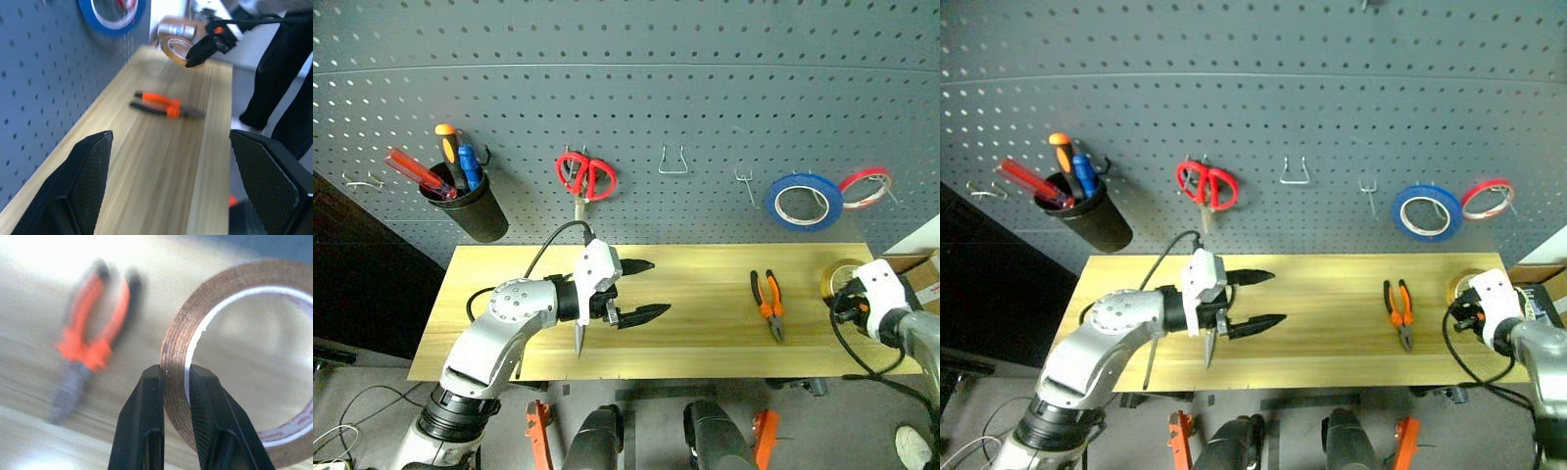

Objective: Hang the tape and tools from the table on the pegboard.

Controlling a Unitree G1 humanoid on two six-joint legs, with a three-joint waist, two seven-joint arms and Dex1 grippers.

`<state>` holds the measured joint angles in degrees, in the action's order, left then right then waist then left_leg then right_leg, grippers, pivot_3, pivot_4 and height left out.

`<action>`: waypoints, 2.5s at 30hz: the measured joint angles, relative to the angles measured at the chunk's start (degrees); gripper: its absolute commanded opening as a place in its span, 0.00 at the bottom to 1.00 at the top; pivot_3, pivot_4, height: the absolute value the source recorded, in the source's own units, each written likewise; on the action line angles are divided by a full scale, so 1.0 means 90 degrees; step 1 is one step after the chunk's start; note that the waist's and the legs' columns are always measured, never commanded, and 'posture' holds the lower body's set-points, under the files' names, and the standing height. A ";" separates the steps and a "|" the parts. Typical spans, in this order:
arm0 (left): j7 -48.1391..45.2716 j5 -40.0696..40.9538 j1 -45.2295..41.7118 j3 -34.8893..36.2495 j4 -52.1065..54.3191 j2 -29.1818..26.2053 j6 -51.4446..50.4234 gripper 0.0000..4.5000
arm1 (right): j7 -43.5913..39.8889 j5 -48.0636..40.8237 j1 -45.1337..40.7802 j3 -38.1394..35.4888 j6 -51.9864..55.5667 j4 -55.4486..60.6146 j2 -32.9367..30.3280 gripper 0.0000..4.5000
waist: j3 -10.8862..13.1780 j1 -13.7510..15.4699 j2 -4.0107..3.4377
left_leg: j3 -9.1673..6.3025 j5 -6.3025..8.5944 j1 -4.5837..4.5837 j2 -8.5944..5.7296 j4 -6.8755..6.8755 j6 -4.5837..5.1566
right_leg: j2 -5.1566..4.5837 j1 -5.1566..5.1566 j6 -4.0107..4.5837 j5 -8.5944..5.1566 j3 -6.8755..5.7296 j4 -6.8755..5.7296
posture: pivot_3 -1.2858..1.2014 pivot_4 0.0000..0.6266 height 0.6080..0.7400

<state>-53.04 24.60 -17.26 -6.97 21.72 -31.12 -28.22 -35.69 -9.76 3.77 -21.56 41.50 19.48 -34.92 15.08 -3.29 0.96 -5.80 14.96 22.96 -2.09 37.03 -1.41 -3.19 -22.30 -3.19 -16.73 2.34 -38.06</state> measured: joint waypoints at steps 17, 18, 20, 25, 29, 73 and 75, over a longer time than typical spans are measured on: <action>0.0797 -0.0869 0.0202 0.0275 -0.0408 0.0194 0.1708 0.90 | 0.2312 0.2557 -0.1351 0.3267 -0.2248 0.1099 0.1370 0.10 | -0.0003 -0.0145 0.0007 | 0.0001 -0.0042 -0.0008 -0.0021 -0.0002 -0.0047 | 0.0004 -0.0003 -0.0016 0.0026 0.0001 -0.0004 | 0.49 0.39 1.00; 0.0818 -0.0888 0.0211 0.0281 -0.0435 0.0194 0.1731 0.90 | 0.2256 0.2472 -0.1551 0.3267 -0.2415 0.0723 0.1367 0.10 | -0.0003 -0.0147 0.0007 | 0.0004 -0.0042 -0.0008 -0.0022 0.0000 -0.0047 | 0.0003 -0.0003 -0.0016 0.0026 0.0003 -0.0002 | 0.49 0.39 1.00; 0.0824 -0.0891 0.0211 0.0280 -0.0441 0.0199 0.1766 0.90 | 0.2152 0.2408 -0.1875 0.3264 -0.2719 0.0095 0.1364 0.10 | -0.0003 -0.0147 0.0007 | 0.0009 -0.0038 -0.0006 -0.0024 -0.0002 -0.0040 | 0.0002 -0.0004 -0.0016 0.0026 0.0006 0.0001 | 0.49 0.39 1.00; 0.0849 -0.0906 0.0211 0.0281 -0.0448 0.0215 0.1776 0.90 | 0.2109 0.2322 -0.2471 0.3244 -0.3243 -0.1157 0.1363 0.32 | -0.0003 -0.0150 0.0007 | 0.0008 -0.0036 -0.0006 -0.0021 -0.0003 -0.0037 | 0.0003 -0.0007 -0.0015 0.0025 0.0004 -0.0003 | 0.49 0.39 1.00; 0.0848 -0.0929 0.0225 0.0278 -0.0464 0.0201 0.1779 0.90 | 0.2225 0.2450 -0.2103 0.3156 -0.3237 -0.0886 0.1399 0.61 | -0.0003 -0.0132 0.0007 | 0.0005 -0.0036 -0.0006 -0.0022 -0.0004 -0.0037 | 0.0002 -0.0007 -0.0015 0.0025 0.0003 -0.0004 | 0.49 0.39 1.00; 0.0010 -0.1322 -0.0059 -0.0090 -0.1614 -0.0112 0.2132 0.90 | 0.2507 0.0747 -0.3984 0.1285 0.0203 -0.5584 0.1995 0.66 | -0.0046 -0.0190 0.0061 | 0.0021 -0.0046 -0.0024 -0.0021 0.0018 -0.0038 | 0.0005 -0.0027 0.0005 0.0020 0.0016 -0.0100 | 0.48 0.36 1.00; 0.0016 -0.1313 0.0017 -0.0054 -0.1614 -0.0113 0.2141 0.90 | 0.2599 0.0625 -0.4009 0.1137 0.0407 -0.5507 0.2051 0.66 | -0.0047 -0.0188 0.0062 | 0.0018 -0.0046 -0.0023 -0.0020 0.0018 -0.0039 | 0.0005 -0.0027 0.0005 0.0020 0.0014 -0.0100 | 0.48 0.36 1.00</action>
<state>-52.90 12.78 -17.11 -7.46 7.19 -32.14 -8.95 -12.30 -4.13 -32.31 -11.33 45.16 -30.08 -16.47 14.66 -4.98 1.52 -5.64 14.55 22.75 -2.28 37.19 -1.76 -3.14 -22.55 -3.15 -16.55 2.47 -38.95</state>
